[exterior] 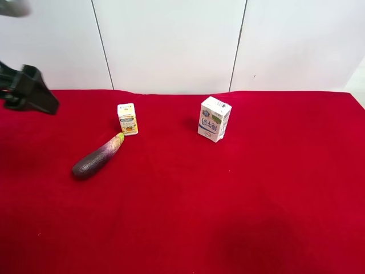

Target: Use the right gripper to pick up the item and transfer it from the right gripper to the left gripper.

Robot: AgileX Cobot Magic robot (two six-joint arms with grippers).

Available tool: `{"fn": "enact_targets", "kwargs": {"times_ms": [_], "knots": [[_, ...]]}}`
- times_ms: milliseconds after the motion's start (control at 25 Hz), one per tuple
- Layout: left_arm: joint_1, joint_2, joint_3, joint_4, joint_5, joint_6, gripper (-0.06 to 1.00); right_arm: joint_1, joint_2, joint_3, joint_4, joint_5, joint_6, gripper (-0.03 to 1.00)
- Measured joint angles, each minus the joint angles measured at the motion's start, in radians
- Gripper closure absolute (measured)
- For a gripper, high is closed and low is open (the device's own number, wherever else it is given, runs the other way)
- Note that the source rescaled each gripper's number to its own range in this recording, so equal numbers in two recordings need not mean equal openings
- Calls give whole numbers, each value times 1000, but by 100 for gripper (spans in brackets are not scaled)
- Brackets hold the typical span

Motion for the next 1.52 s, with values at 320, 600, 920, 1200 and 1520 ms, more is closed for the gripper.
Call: {"fn": "enact_targets", "kwargs": {"times_ms": [320, 600, 920, 1200, 1520], "knots": [[0, -288, 198, 0, 20, -11, -6, 0, 0, 0, 0, 0, 0, -3], [0, -584, 317, 0, 49, -11, -6, 0, 0, 0, 0, 0, 0, -3], [0, -856, 388, 0, 74, -11, -6, 0, 0, 0, 0, 0, 0, -3], [0, -933, 425, 0, 152, 16, -6, 0, 0, 0, 0, 0, 1, -3], [0, -937, 434, 0, 169, 30, -6, 0, 0, 0, 0, 0, 1, -3]]}}
